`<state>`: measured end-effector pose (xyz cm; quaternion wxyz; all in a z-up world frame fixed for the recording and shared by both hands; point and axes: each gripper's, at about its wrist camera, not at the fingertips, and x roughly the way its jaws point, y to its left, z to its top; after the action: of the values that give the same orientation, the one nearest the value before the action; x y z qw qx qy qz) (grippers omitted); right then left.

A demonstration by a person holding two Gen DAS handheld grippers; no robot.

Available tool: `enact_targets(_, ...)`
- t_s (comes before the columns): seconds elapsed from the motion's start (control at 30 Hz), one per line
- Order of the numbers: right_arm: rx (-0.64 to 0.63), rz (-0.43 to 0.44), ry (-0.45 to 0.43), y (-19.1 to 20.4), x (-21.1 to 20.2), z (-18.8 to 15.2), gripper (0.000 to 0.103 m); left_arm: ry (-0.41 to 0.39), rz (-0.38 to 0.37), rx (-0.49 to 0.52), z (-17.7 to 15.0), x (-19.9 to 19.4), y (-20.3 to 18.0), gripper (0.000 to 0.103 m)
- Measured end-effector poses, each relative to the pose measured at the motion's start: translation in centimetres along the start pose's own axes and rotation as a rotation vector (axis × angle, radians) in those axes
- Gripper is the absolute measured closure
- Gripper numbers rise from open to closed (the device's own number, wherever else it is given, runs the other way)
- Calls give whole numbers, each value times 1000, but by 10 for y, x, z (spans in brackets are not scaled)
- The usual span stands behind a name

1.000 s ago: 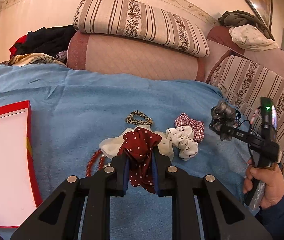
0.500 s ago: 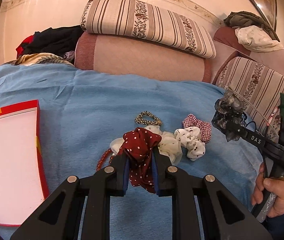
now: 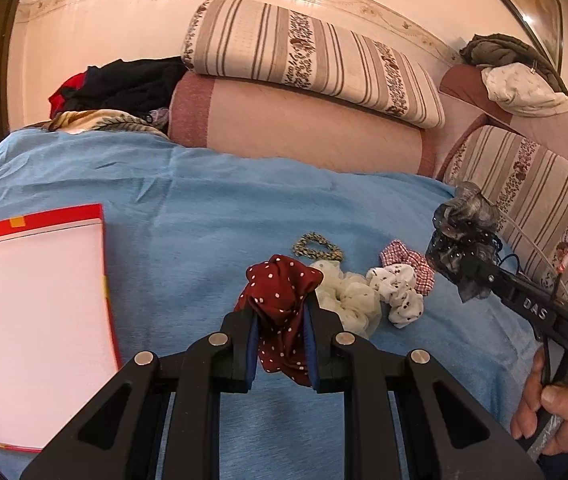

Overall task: Organize jewelry
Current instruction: 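Carry both scrunchies over the red-rimmed box lid with both grippers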

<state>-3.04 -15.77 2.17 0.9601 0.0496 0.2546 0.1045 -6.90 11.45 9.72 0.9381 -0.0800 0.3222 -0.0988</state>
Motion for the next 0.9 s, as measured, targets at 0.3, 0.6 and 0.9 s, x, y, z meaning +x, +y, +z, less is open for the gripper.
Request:
enact_targets(0.3,-35,68,12,41,-12,-7,82,-24,48,-46,4,-16,24,85)
enact_targets(0.6,-47,172,79,96,-6,-12,82,-86,111,-85,10,-33,54,85)
enact_targets(0.9,-52,243,130,141,7,-2,82,-113,168,-144,18,-46,88,85)
